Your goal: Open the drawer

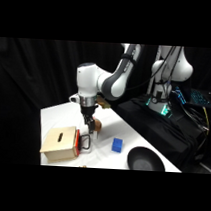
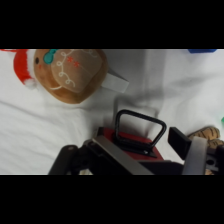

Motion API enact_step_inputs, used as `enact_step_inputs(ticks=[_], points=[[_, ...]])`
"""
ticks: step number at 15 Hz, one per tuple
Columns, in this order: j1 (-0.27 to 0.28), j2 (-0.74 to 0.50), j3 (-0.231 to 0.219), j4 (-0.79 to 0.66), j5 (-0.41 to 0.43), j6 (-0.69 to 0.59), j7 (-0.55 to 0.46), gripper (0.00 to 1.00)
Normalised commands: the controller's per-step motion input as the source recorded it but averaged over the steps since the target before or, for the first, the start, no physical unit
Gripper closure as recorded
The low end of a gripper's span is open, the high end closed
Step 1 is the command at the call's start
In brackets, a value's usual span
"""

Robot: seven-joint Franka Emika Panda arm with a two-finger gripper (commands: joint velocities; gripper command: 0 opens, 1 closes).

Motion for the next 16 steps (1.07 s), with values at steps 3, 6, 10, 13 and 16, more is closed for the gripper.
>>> enact_step_inputs(ticks=[3, 6, 10, 13, 16], points=[[0.051, 0.03, -0.009, -0.01, 0.081, 0.18, 0.06, 0.0], [0.051, 0.04, -0.009, 0.01, 0.076, 0.19, 0.06, 0.0], [0.059, 0.06, -0.011, 0.01, 0.066, 0.2, 0.07, 0.0], [0.056, 0.08, -0.015, 0.04, 0.064, 0.19, 0.07, 0.0], [0.05, 0.09, -0.016, 0.08, 0.069, 0.15, 0.07, 0.0]])
